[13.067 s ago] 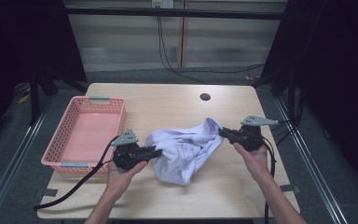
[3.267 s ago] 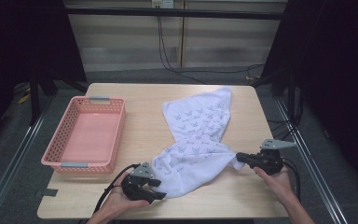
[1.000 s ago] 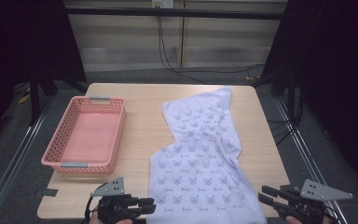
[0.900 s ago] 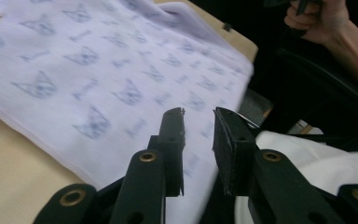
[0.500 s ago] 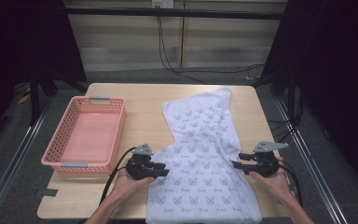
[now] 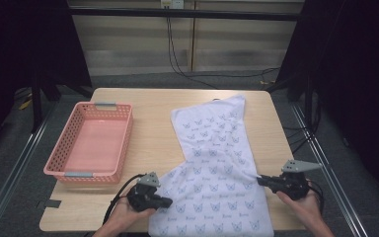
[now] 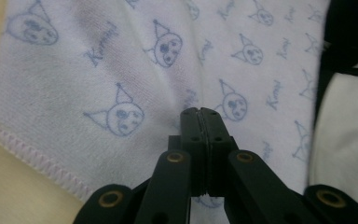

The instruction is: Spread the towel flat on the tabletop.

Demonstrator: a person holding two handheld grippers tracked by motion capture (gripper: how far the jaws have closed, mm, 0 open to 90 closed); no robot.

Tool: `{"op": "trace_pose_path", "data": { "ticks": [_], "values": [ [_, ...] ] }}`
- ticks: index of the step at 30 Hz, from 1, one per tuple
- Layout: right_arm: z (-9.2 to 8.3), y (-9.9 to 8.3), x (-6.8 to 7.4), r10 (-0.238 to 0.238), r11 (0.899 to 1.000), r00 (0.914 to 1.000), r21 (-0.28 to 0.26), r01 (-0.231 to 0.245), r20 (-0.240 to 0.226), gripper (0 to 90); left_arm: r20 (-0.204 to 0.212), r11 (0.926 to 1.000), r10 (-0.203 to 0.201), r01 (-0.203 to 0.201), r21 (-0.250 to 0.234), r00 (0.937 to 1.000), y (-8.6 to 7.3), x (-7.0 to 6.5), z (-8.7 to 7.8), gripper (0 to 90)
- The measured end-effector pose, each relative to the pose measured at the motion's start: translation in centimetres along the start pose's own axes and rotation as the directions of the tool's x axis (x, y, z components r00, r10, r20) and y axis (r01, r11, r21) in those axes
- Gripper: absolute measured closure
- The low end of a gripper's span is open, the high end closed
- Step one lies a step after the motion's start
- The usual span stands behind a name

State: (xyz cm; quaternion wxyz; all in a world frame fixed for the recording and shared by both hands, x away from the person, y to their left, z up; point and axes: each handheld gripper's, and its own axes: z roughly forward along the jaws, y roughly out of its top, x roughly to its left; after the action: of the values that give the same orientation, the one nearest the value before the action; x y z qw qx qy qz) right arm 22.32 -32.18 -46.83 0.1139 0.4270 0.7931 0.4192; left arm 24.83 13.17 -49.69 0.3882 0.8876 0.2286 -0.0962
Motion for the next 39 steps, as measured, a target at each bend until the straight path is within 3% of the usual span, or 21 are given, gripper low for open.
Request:
{"op": "trace_pose_path", "data": {
  "ticks": [3,4,8,10,12,13,15,17,19,20,22,24,25,27,30,33,37,39],
  "values": [
    [-0.9,-1.1,1.1,-0.015,1.0,0.9998,0.018,0.016,-0.012,82.2,0.048,0.9999,-0.004,0.005,-0.014,0.9989,-1.0,-1.3,-0.9,89.4],
    [-1.2,-1.3,1.5,-0.015,1.0,0.9998,0.023,0.016,-0.016,83.4,0.082,0.9991,-0.006,0.009,-0.04,0.9966,-1.2,-1.7,-1.3,89.3],
    [-1.7,-2.0,2.1,-0.017,0.999,0.9998,0.049,0.018,-0.014,82.3,0.107,0.9952,-0.004,0.014,-0.097,0.9942,-0.9,-1.6,-1.9,86.1],
    [-1.9,-2.2,2.0,-0.021,0.998,0.9997,0.058,0.021,-0.013,75.7,0.06,0.9923,-0.011,0.018,-0.122,0.9982,-0.2,-1.0,-2.1,81.5],
    [-2.1,-2.2,1.8,-0.02,0.999,0.9998,0.035,0.02,-0.007,71.1,0.043,0.984,-0.036,0.043,-0.173,0.9984,0.7,0.4,-2.1,78.3],
    [-2.1,-2.1,1.7,-0.023,0.999,0.9997,0.027,0.023,-0.003,68.7,0.015,0.9814,-0.043,0.045,-0.187,0.999,1.5,1.3,-2.0,78.0],
    [-1.9,-1.7,1.5,-0.025,1.0,0.9997,0.013,0.025,0.007,67.4,-0.007,0.9766,-0.055,0.052,-0.209,0.9985,2.6,2.6,-1.8,78.5],
    [-1.2,-1.1,1.1,-0.03,1.0,0.9995,0.005,0.03,0.007,67.4,-0.031,0.9659,-0.076,0.066,-0.251,0.9966,4.0,4.2,-1.4,79.5],
    [0.0,-0.2,0.5,-0.021,1.0,0.9998,0.008,0.021,0.004,68.2,-0.047,0.9629,-0.097,0.081,-0.257,0.9942,5.3,5.5,-0.6,79.5],
    [0.7,0.1,0.1,-0.021,1.0,0.9998,0.011,0.021,0.004,68.5,-0.045,0.9643,-0.103,0.089,-0.249,0.9936,5.8,6.0,-0.3,78.2],
    [1.9,0.7,-0.6,-0.016,1.0,0.9999,0.02,0.016,0.002,69.6,-0.083,0.9695,-0.113,0.091,-0.227,0.9901,6.8,7.2,0.9,75.4],
    [3.0,1.1,-1.3,-0.013,0.999,0.9999,0.04,0.012,0.011,69.0,-0.092,0.9677,-0.134,0.11,-0.227,0.9867,7.5,8.2,2.1,73.7],
    [3.5,1.2,-1.6,-0.014,0.999,0.9999,0.049,0.013,0.01,66.7,-0.11,0.9722,-0.136,0.111,-0.206,0.9846,8.0,8.7,2.9,73.3],
    [4.3,1.3,-2.1,-0.012,0.998,0.9995,0.063,0.01,0.029,62.7,-0.096,0.9769,-0.122,0.103,-0.188,0.9878,8.5,9.0,3.8,69.9],
    [5.0,1.0,-2.4,-0.016,0.995,0.9992,0.095,0.013,0.037,58.3,-0.129,0.9864,-0.096,0.076,-0.145,0.9871,9.1,9.0,5.3,64.4],
    [5.3,0.8,-2.2,-0.032,0.993,0.9988,0.115,0.027,0.038,55.8,-0.162,0.9892,-0.063,0.04,-0.141,0.9848,9.2,8.3,5.8,62.0],
    [5.5,0.7,-1.9,-0.057,0.992,0.9976,0.114,0.052,0.041,54.1,-0.228,0.9915,-0.001,-0.028,-0.127,0.9738,9.1,7.4,6.1,63.6],
    [5.6,0.6,-1.7,-0.08,0.991,0.9957,0.112,0.074,0.047,54.8,-0.254,0.9909,0.032,-0.063,-0.118,0.9667,8.8,7.2,6.1,71.9]
  ]
}}
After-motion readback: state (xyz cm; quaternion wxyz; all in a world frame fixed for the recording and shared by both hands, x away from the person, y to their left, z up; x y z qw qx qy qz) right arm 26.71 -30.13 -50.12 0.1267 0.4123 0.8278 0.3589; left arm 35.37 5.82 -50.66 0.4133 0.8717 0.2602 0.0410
